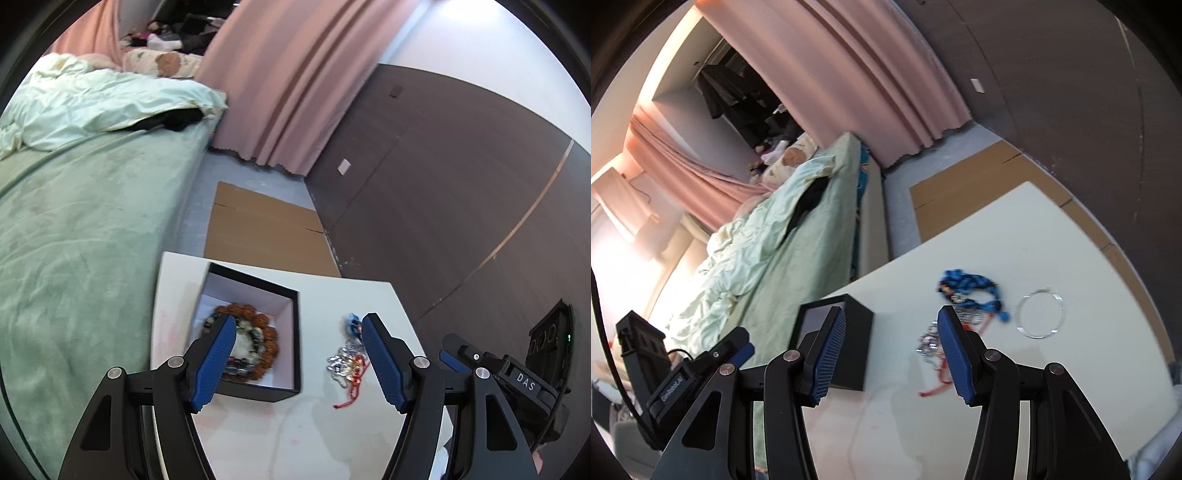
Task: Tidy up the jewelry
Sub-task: 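Move both grippers back over the remaining jewelry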
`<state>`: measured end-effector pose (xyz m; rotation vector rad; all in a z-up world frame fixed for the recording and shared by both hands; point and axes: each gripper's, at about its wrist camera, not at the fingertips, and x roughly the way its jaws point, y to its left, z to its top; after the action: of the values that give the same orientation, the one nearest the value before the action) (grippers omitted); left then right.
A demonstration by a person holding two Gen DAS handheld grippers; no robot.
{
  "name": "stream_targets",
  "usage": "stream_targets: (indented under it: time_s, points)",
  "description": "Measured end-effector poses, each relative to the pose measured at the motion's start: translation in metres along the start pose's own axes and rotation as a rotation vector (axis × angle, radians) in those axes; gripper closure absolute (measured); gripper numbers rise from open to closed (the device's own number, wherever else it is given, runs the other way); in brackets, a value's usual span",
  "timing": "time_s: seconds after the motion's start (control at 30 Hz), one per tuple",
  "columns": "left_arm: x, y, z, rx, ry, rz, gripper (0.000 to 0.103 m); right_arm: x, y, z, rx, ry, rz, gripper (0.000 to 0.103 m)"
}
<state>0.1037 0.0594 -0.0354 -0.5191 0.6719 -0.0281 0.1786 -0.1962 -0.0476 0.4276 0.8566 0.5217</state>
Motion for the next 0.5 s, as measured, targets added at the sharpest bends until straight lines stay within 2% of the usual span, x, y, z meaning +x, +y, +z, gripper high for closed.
stream_targets:
  time_s: [0.17,0.43,0.5]
  points:
    - [0.009,-0.026,-0.009,0.064,0.01,-0.013,0.032,-0.008,-0.018,-0.001,0.018,0.016,-0.037,0.05]
    - [0.026,-0.071,-0.031,0.192,0.062,-0.077,0.032,-0.014,-0.058,-0.002,0.113,0.067,-0.101,0.05]
    - [0.031,-0.079,-0.038,0.223,0.077,-0.08,0.038,-0.015,-0.07,-0.002,0.153,0.087,-0.106,0.05]
